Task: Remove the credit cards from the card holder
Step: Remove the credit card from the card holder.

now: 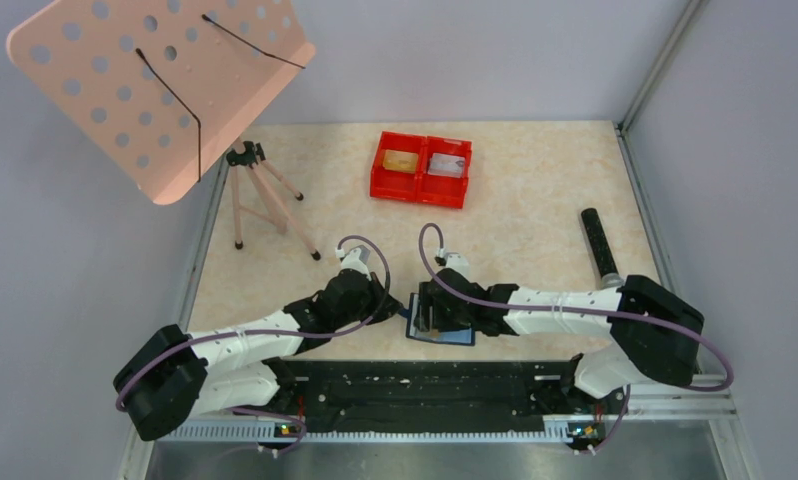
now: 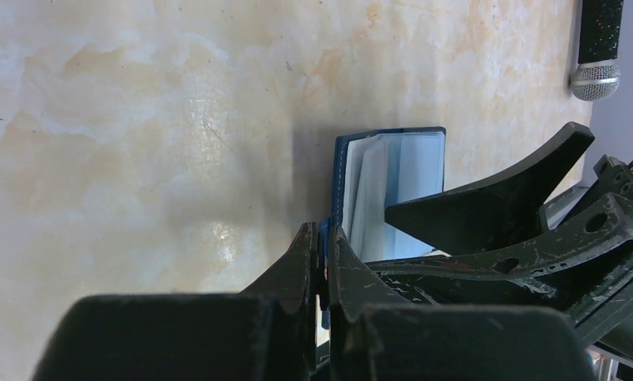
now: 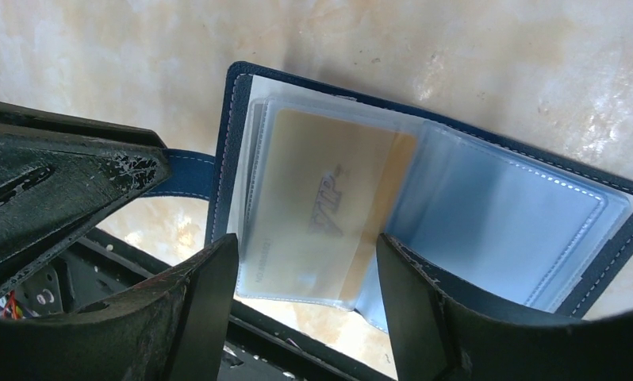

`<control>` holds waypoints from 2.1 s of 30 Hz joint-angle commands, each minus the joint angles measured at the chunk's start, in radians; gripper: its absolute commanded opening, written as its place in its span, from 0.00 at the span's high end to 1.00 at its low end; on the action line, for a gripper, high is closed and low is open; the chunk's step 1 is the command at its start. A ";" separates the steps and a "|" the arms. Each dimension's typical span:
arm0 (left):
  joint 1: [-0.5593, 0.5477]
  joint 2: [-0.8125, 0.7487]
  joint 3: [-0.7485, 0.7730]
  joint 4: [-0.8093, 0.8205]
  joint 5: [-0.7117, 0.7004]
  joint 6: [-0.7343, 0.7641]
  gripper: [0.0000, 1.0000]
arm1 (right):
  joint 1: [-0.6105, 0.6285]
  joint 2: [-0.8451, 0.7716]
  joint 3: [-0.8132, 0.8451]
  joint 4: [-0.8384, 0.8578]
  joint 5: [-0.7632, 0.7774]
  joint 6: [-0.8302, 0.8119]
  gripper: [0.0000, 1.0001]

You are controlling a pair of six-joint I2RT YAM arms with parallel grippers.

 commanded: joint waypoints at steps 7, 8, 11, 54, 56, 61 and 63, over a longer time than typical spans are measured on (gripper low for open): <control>-0.003 -0.032 -0.007 0.022 -0.014 -0.006 1.00 | 0.017 -0.129 -0.021 -0.080 0.063 0.018 0.36; -0.003 -0.034 -0.006 0.019 -0.016 -0.006 1.00 | 0.018 -0.142 -0.026 -0.087 0.068 0.020 0.36; -0.003 -0.032 -0.005 0.013 -0.021 -0.006 1.00 | 0.018 -0.176 -0.044 -0.093 0.076 0.023 0.36; -0.003 -0.044 0.002 0.021 0.000 -0.007 1.00 | 0.039 -0.005 0.030 0.006 0.017 -0.023 0.35; -0.004 -0.046 0.002 0.020 0.001 -0.006 1.00 | 0.040 -0.003 0.036 -0.006 0.020 -0.020 0.35; -0.003 -0.049 0.003 0.019 0.004 -0.006 1.00 | 0.049 -0.001 0.061 -0.056 0.055 -0.019 0.34; -0.003 -0.054 0.003 0.015 0.002 -0.006 1.00 | 0.053 0.003 0.070 -0.071 0.060 -0.017 0.34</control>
